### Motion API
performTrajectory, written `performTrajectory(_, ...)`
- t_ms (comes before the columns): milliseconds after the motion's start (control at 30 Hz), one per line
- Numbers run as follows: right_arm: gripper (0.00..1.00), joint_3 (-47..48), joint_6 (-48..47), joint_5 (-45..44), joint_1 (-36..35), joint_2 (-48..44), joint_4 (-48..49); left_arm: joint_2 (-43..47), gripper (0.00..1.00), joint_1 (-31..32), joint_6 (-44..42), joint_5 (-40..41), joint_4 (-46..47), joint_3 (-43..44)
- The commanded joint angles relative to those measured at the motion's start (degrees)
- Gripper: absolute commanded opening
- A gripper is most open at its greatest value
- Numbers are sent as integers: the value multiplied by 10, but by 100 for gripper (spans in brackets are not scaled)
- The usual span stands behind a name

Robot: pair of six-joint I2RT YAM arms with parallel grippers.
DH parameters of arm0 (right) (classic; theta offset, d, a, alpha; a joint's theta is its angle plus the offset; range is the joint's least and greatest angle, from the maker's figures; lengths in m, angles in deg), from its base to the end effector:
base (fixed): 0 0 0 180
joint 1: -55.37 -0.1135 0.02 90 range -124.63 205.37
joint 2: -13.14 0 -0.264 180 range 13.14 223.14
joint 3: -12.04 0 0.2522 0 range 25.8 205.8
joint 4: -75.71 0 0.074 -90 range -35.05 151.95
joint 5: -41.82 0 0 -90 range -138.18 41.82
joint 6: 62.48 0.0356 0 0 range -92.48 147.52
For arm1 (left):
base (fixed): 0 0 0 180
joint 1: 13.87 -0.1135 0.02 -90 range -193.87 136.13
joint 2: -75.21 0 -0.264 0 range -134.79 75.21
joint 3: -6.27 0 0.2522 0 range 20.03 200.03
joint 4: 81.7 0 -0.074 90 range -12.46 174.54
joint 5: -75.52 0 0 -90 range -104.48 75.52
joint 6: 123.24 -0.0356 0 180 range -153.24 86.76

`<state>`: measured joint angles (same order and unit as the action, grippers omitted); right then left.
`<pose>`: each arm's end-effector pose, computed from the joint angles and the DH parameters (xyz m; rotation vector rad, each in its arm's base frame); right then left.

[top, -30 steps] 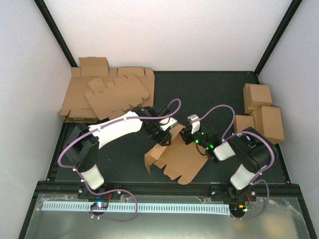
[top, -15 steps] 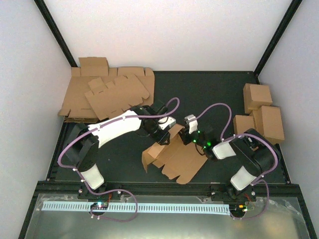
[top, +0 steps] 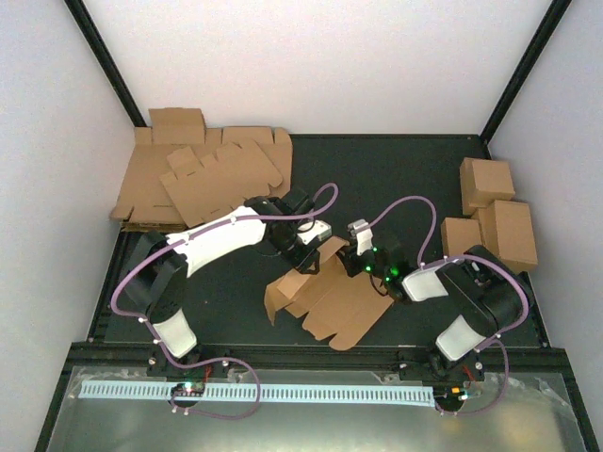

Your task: Fold the paper box

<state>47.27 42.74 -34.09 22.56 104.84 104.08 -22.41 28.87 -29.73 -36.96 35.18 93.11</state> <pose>0.2162 0.1497 0.1160 -0.4817 2.0809 0.7603 0.2349 -0.2356 0.2253 1.0708 2.7571 -0.7046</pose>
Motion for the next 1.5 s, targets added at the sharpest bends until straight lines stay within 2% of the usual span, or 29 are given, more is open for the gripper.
performTrajectory(0,16,1,-2,-17,0,-9,-18,-2,43,-5,-7,-23,-14,21)
performTrajectory(67,7,3,-1,-18,0,-11,-25,1,51,-6,-6,-27,-12,20)
performTrajectory(233,7,5,3,-14,0,-19,-32,27,74,-6,-6,-42,1,8)
performTrajectory(300,7,4,1,-14,0,-24,-35,37,78,-6,-8,-42,5,4)
performTrajectory(367,7,4,0,-15,0,-30,-40,44,78,-2,-10,-27,6,2)
performTrajectory(633,7,7,6,-9,0,-52,-75,67,74,49,-8,134,-15,16)
performTrajectory(800,8,2,11,-15,0,-71,-89,123,77,86,4,233,4,-2)
performTrajectory(933,8,1,22,-11,0,-82,-98,176,82,116,-1,281,41,-32)
performTrajectory(1000,8,7,30,-13,0,-86,-115,189,82,149,-10,319,60,-44)
performTrajectory(1167,7,20,43,-15,0,-99,-158,150,79,216,-21,460,48,-22)
performTrajectory(1333,7,23,44,-11,0,-115,-184,91,72,221,-13,492,36,4)
performTrajectory(1467,7,32,46,-1,0,-117,-203,77,69,222,-12,500,46,10)
